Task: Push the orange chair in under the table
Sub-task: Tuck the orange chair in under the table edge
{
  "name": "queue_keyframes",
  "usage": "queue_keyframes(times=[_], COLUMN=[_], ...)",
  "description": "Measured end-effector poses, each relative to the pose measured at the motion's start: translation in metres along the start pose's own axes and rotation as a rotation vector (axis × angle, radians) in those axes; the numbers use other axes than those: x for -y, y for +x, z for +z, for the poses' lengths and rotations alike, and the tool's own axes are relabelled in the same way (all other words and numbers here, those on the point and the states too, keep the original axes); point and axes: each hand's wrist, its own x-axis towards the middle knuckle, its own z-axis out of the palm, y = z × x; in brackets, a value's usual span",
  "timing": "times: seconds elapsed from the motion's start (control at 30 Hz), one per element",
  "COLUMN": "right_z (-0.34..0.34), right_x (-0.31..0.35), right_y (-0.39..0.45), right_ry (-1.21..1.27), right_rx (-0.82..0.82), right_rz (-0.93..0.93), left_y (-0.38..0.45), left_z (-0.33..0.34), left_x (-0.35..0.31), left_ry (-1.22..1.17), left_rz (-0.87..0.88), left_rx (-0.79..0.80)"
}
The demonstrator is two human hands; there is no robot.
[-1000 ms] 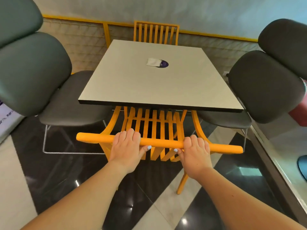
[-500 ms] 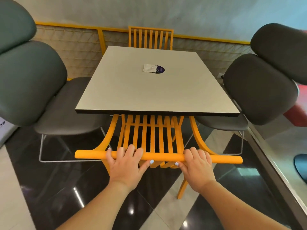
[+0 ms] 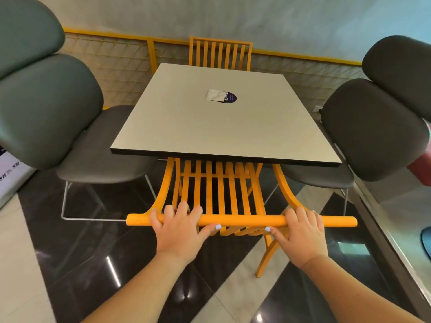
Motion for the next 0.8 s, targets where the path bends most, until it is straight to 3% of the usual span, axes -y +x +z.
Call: queue_keyframes(times=[0.27, 0.47, 0.7, 0.8], right_z=[0.003, 0.001, 0.004, 0.003], right_x=[0.017, 0.056, 0.036, 0.020], right_y=[0.006, 0.003, -0.015, -0.007], right_ry=[-0.005, 0.026, 0.023, 0.002], right_rx=[-0.042, -0.047, -0.055, -0.005], right_rz=[-0.049, -0.031, -0.041, -0.046], left_y=[0.009, 0.019, -0.008, -0.001], left_z=[-0.005, -0.027, -0.025, -0.023], left_x=[0.030, 0.068, 0.063, 0.049], left_ry=[-0.032, -0.009, -0.012, -0.018], left_rz=[0.066, 0.064, 0.056, 0.063], left_rx=[-0.003, 0.127, 0.023, 0.056])
